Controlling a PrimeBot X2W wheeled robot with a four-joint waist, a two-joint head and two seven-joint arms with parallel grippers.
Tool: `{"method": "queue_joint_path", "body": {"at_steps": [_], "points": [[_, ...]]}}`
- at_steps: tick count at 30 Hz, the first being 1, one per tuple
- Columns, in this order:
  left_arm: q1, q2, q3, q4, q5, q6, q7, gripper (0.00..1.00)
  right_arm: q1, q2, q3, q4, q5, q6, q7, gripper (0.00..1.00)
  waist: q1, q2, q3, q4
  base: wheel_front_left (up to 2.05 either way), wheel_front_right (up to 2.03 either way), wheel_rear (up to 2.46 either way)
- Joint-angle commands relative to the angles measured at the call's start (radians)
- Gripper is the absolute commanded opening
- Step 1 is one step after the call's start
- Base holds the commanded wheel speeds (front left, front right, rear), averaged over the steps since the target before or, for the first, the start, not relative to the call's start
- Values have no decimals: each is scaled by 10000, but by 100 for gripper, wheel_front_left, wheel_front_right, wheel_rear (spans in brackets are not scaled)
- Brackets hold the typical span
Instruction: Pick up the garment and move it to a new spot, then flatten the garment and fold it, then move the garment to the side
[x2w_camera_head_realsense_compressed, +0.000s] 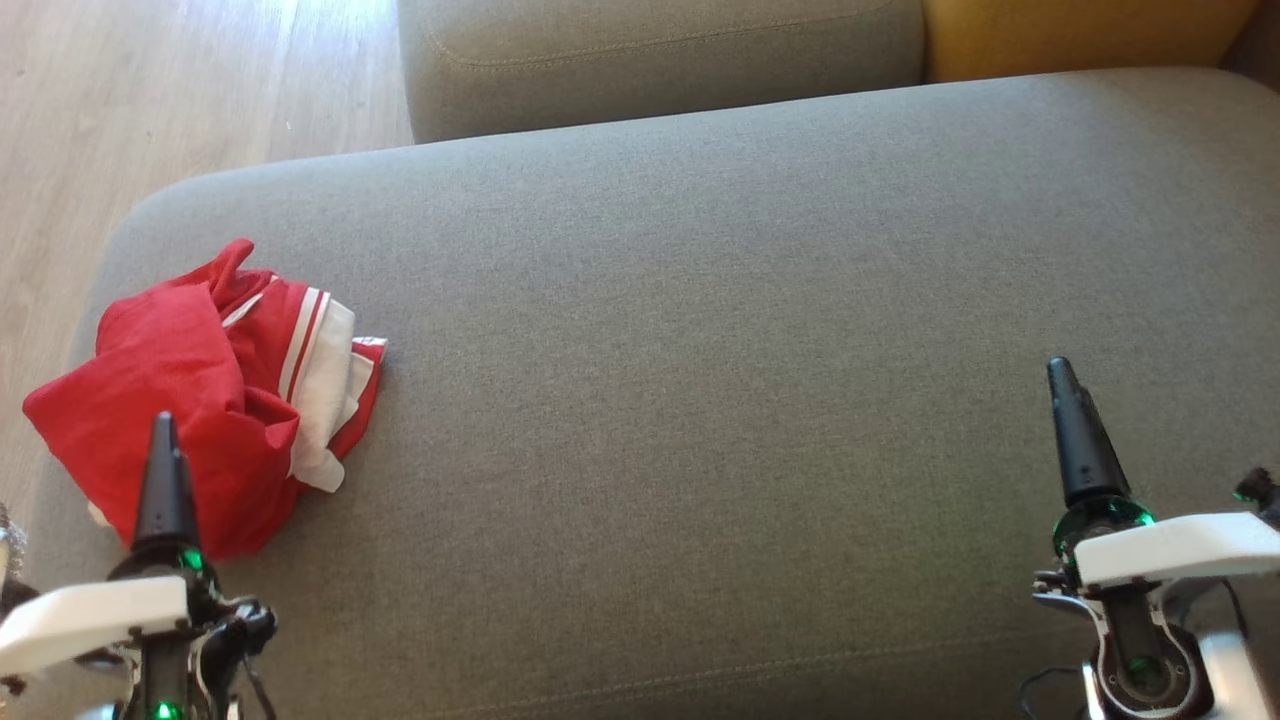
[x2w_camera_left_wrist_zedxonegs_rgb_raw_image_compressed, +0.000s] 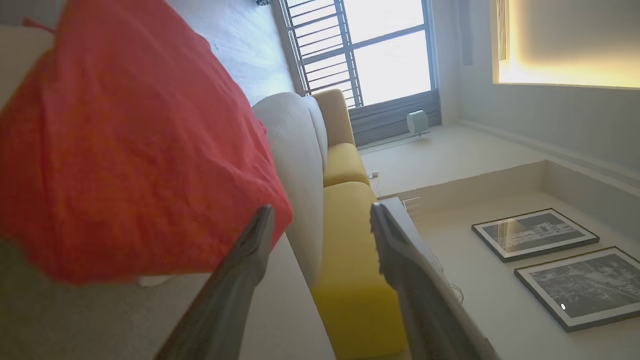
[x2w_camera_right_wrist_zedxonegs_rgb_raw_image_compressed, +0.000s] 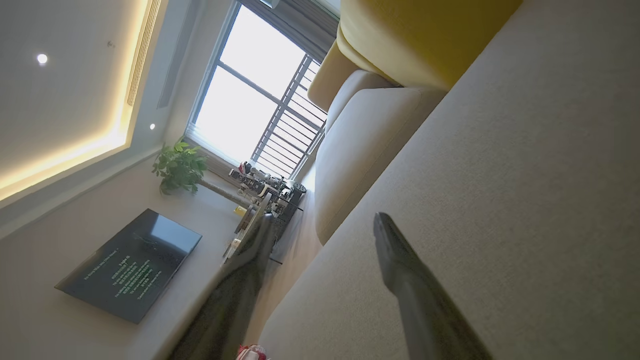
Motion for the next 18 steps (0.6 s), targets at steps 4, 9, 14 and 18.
{"method": "queue_joint_path", "body": {"at_steps": [4, 9, 14, 18], "points": [[-591, 131, -52, -1067, 1293, 27, -200, 100, -545, -81, 327, -777, -1151, 2, -247, 100, 0, 0, 20, -3, 0, 0, 0], [-545, 135, -390, -1551, 2218, 249, -317, 100, -584, -82, 648, -1036, -1964, 2, -366, 100, 0, 0, 28, -16, 0, 0, 0], [-513, 141, -857, -2036, 3703, 518, -463, 100, -645, -83, 957, -1332, -2872, 2, -515, 100, 0, 0, 41, -46, 0, 0, 0], [-463, 145, -1282, -2248, 4831, 762, -581, 100, -660, -85, 1158, -1513, -3546, 2, -634, 100, 0, 0, 43, -73, 0, 0, 0]]}}
